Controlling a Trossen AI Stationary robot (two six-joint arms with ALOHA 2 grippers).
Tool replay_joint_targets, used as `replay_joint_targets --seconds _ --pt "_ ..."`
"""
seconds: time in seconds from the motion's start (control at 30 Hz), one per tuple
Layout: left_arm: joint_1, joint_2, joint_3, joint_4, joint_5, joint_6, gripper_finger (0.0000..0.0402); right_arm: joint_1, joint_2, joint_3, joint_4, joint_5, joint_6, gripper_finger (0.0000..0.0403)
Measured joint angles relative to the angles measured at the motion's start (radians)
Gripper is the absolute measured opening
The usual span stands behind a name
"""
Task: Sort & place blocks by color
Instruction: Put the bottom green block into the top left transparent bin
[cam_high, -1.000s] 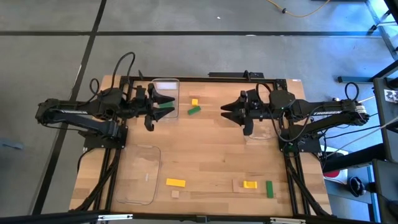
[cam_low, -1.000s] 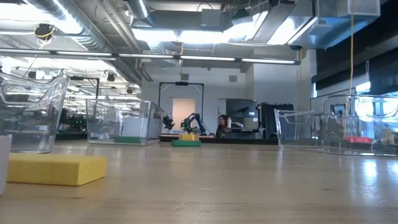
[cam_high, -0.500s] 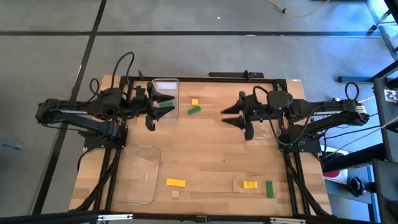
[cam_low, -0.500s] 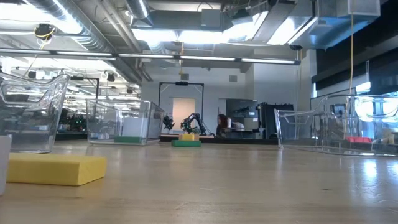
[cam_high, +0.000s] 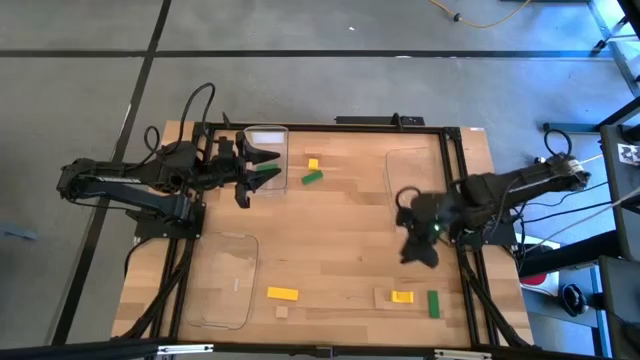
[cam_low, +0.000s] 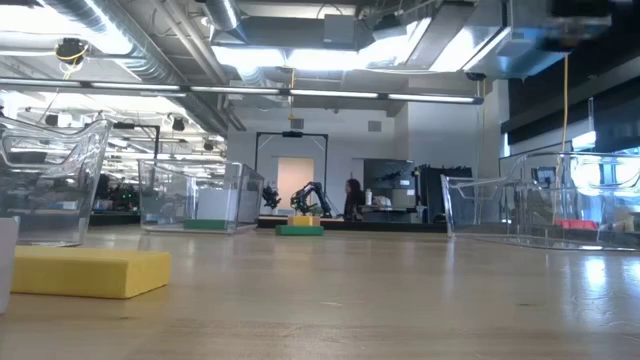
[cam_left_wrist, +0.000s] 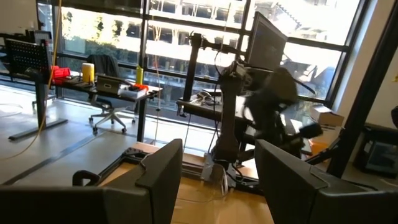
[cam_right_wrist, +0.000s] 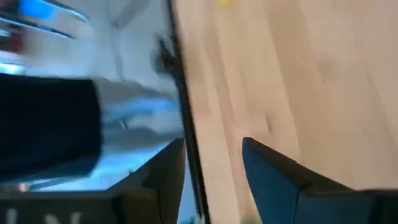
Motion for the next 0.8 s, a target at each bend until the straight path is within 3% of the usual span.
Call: replay_joint_targets --seconds 0.23,0.33,0.53,0.8 --pt "0.0 0.0 0.0 0.0 -0.022 0.0 0.0192 0.224 0.015 0.0 -0.169 0.236 0.564 0.0163" --pt "0.0 0.0 0.0 0.0 -0.022 0.0 0.0192 0.287 0.053 0.0 -0.19 0.285 0.794 0.0163" --pt "0.0 0.0 0.0 0.0 -0.022 0.0 0.0192 0.351 0.2 0.0 -0.191 0.276 1.035 0.0163" --pt "0.0 0.0 0.0 0.001 -0.022 0.0 0.0192 0.378 0.39 0.001 -0.188 0.126 1.09 0.0163"
